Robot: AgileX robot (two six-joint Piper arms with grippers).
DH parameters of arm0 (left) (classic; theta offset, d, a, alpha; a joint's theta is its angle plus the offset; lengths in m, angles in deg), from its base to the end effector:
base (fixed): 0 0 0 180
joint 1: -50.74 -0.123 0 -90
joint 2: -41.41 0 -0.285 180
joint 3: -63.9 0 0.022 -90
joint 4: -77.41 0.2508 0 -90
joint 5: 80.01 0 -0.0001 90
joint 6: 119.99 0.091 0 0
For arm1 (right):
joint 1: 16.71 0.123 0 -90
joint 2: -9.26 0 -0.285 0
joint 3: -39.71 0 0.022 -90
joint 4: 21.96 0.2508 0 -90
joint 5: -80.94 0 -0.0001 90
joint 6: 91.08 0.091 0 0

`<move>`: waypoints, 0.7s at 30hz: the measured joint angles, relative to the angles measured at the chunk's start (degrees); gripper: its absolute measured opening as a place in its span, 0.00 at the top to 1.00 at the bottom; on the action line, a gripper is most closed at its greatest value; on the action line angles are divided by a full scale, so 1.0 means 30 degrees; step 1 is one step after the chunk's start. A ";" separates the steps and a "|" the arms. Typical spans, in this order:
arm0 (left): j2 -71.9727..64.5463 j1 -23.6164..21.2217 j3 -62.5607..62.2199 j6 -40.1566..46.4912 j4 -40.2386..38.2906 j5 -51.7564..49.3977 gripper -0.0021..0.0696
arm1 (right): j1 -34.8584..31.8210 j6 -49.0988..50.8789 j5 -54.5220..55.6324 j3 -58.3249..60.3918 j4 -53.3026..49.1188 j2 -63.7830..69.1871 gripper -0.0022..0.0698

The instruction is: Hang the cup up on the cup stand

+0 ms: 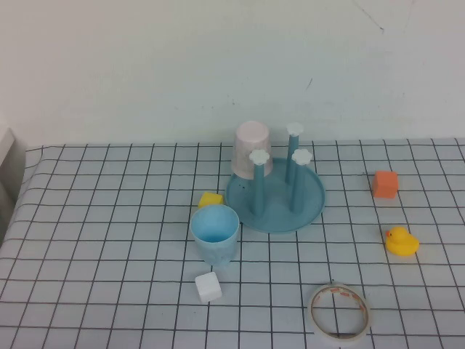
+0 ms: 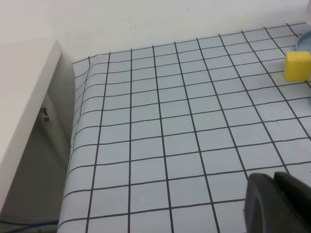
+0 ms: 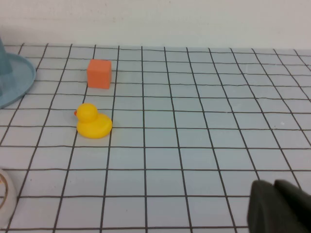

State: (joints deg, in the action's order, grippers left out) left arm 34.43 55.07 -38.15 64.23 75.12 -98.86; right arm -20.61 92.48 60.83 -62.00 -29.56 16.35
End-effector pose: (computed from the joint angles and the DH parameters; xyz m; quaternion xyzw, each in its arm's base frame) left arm 0.0531 -0.0052 0.1800 0.0478 0.7853 -0.0173 0.6170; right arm 0.0526 -0.0077 0.1762 0.0160 0.7948 -0.0576 0.6039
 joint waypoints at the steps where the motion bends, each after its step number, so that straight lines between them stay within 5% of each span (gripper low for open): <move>1: 0.0000 0.0000 0.0000 0.0000 0.0000 0.0000 0.97 | 0.0000 0.0000 0.0000 0.0000 0.0000 0.0000 0.97; 21: 0.0000 0.0000 0.0112 -0.0988 -0.0968 0.2583 0.97 | 0.0000 0.0000 0.0075 0.0000 0.0000 0.0000 0.97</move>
State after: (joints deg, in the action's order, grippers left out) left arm 34.43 55.07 -37.81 61.26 72.22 -91.12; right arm -20.61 92.48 61.06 -62.00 -29.56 16.35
